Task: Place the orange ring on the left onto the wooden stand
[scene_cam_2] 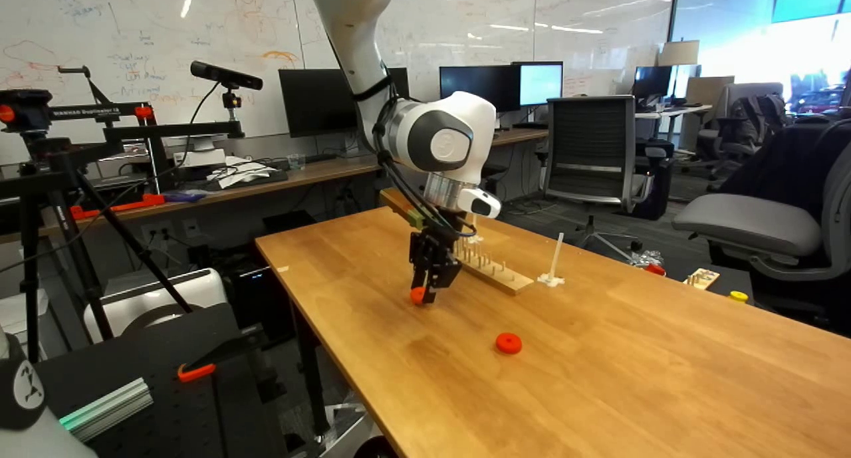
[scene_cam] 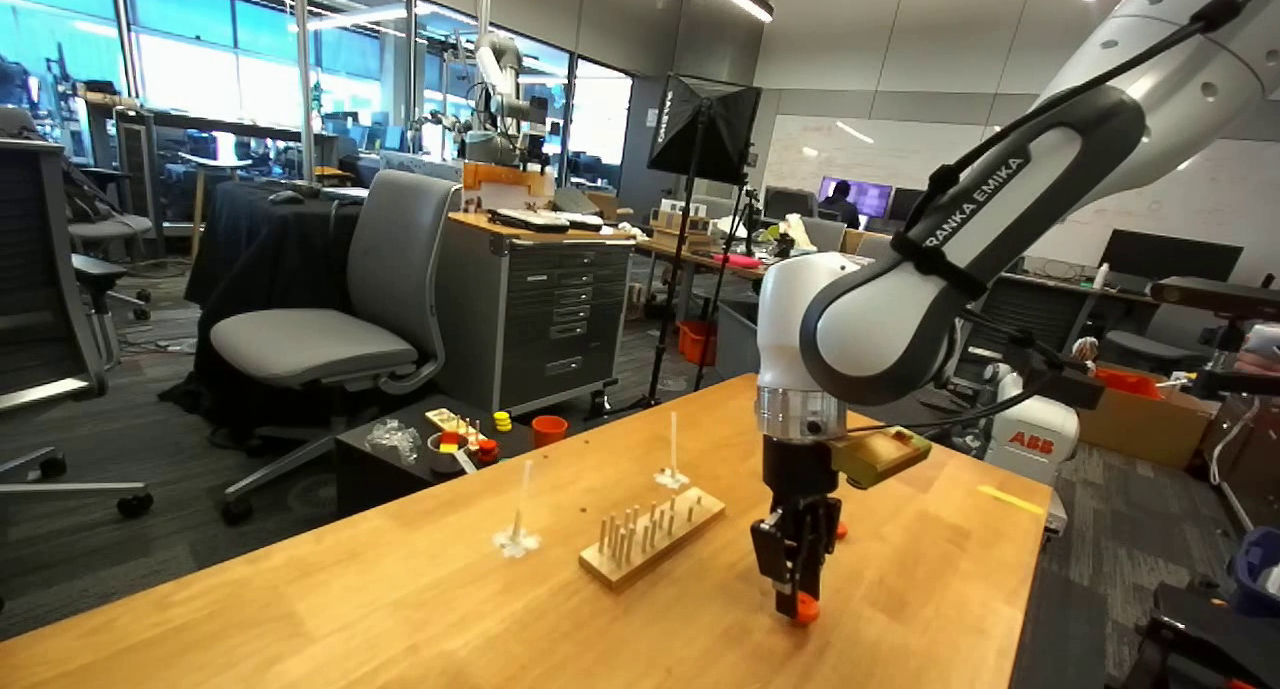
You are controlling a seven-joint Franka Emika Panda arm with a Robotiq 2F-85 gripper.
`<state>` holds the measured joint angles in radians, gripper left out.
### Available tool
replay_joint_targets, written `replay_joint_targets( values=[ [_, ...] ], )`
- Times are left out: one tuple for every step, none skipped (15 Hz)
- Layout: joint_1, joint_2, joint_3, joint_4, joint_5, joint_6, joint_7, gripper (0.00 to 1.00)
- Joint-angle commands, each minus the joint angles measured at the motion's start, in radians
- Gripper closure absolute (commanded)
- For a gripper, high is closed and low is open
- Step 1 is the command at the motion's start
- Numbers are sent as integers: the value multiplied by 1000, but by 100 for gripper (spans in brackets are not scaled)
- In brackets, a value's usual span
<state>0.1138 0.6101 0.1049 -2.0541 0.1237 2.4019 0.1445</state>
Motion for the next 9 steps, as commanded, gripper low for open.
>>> replay_joint_targets(
  values=[
    [4,-71,27,-32,50,6,10,83],
    [9,-76,32,-18,60,-3,19,83],
    [12,-80,38,-6,70,-8,23,83],
    [18,-81,41,14,80,-16,39,83],
    [22,-79,43,34,88,-26,52,83],
    [28,-75,43,60,95,-38,71,83],
    [33,-72,41,82,100,-42,89,83],
    [38,-64,38,111,104,-53,110,83],
    [41,-58,35,138,108,-60,129,83]
  ],
)
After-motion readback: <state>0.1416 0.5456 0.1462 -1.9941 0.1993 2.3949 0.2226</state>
